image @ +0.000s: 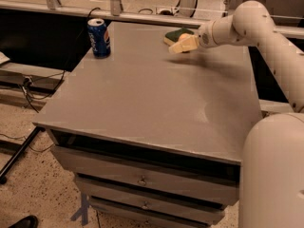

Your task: Move orange near sponge

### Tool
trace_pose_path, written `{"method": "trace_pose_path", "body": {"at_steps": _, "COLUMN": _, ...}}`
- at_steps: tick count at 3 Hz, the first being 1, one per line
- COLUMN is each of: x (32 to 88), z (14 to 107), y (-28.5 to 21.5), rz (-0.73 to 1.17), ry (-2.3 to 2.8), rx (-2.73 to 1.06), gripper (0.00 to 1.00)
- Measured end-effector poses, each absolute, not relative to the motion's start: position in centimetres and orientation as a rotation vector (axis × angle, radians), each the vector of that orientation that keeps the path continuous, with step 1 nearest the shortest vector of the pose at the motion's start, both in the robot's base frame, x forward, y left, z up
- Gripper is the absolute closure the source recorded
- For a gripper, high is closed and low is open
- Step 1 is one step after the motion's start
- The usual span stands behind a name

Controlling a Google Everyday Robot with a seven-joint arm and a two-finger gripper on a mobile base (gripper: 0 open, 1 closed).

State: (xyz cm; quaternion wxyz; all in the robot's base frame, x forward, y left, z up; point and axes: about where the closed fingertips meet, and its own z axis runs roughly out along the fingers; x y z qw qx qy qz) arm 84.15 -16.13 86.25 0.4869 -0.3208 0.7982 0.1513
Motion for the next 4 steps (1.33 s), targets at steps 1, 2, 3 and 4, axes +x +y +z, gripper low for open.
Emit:
{"method": "trace_pose_path", "body": {"at_steps": 1, "x": 81.7, "z": 88.3, "y": -17.2, "rz": 0.362, "ry": 1.884, "rx": -0.807, "gripper": 0.00}}
{"method": "trace_pose_path", "body": {"at_steps": 2, "x": 75.9, "z": 91.7, "y": -19.5, "rz": 0.343, "ry": 1.798, "rx": -0.860, "gripper": 0.00}}
{"method": "trace_pose_path", "body": {"at_steps": 3, "x": 68.4, "z": 94.6, "y": -22.7, "rz": 0.323, "ry": 1.725, "rx": -0.925, "gripper": 0.00}}
{"method": "trace_pose_path", "body": {"at_steps": 4, "x": 65.6, "z": 95.0, "y": -27.2, "rz": 0.265, "ry": 1.724, "rx": -0.903, "gripper": 0.00}}
